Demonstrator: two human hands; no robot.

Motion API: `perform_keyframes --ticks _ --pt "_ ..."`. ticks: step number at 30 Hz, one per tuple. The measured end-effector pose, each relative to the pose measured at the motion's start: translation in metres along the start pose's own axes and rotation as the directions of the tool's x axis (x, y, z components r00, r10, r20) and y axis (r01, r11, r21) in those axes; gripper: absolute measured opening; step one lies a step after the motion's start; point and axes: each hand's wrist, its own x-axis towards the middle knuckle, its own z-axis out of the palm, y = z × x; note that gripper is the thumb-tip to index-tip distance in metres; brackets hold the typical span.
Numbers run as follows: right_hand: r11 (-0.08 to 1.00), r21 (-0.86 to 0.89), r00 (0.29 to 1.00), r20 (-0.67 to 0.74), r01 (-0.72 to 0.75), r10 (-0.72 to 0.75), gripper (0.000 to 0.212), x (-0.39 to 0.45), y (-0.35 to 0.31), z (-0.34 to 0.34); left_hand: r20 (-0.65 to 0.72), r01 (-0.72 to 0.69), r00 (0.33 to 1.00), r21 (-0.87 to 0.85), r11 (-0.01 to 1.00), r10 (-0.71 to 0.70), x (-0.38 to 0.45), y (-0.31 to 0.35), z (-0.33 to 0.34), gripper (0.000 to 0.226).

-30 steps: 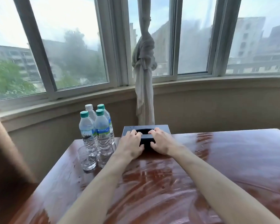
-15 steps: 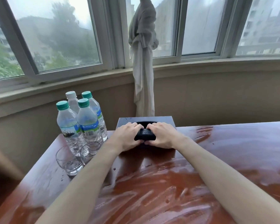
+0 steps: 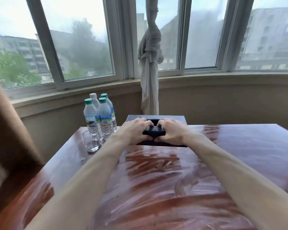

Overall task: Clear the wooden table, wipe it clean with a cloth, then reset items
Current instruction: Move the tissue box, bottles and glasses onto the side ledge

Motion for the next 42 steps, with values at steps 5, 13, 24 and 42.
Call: perform_keyframes --ticks 5,13,24,42 --pt "0.995 0.043 0.994 -0.065 0.092 -0.089 0.054 -0.074 -0.045 -0.006 -0.051 -0.001 0.999 -0.089 0.996 -0.003 -0.086 0.020 -0.007 0.059" --pt "0.953 0.117 0.958 -0.094 0.280 -0.270 0.052 -0.088 -0.166 0.015 -0.041 0.174 0.984 0.026 0.984 -0.173 -0.221 -0.018 -0.041 0.051" --pt "0.892 0.093 0.897 -0.024 0.442 -0.441 0.035 0.048 -0.392 0.058 -0.001 0.503 0.863 0.106 0.858 -0.505 -0.333 -0.218 -0.071 0.047" --pt "0.943 0.123 0.892 0.308 0.308 -0.331 0.023 0.295 -0.535 0.324 0.173 0.535 0.815 0.141 0.833 -0.553 -0.328 -0.535 0.151 0.049"
